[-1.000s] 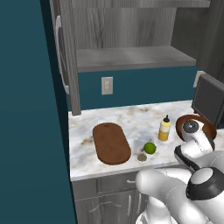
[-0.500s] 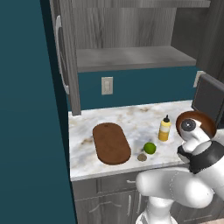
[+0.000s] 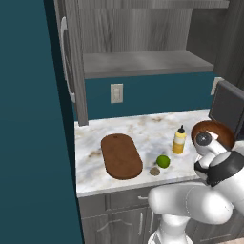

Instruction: Open the cabinet. Place the bowl and condiment on the counter. Then place the lime and garlic on the cutting board.

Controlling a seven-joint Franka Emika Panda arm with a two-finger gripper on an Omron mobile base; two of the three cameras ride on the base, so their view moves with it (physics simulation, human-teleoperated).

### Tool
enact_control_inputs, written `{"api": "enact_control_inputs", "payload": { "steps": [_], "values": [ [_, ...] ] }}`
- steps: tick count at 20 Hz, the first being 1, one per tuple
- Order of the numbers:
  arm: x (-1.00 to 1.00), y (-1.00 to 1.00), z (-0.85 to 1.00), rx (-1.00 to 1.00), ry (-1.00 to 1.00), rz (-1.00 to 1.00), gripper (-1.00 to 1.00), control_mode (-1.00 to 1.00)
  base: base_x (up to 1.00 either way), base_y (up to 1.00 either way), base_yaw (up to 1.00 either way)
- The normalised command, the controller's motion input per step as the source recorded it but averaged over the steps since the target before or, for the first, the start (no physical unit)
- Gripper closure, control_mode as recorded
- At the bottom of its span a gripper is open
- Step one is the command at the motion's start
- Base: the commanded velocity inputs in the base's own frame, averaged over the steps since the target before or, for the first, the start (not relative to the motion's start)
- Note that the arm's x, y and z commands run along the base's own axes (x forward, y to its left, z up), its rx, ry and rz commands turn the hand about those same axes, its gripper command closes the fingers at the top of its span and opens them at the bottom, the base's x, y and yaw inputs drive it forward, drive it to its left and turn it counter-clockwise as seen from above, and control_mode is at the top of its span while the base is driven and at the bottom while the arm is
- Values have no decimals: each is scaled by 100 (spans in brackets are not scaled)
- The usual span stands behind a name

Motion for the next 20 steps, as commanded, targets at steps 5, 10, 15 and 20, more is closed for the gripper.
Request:
{"api": "enact_control_inputs", "payload": {
  "steps": [5,10,15,20],
  "values": [
    [0,0,7,0,-5,0,-100,-100,0,0,0],
    [0,0,31,0,-9,0,-100,-100,0,0,0],
    [-2,0,30,0,-6,0,-100,-100,0,0,0],
    [-10,1,37,0,0,0,-100,-100,0,0,0]
  ]
}}
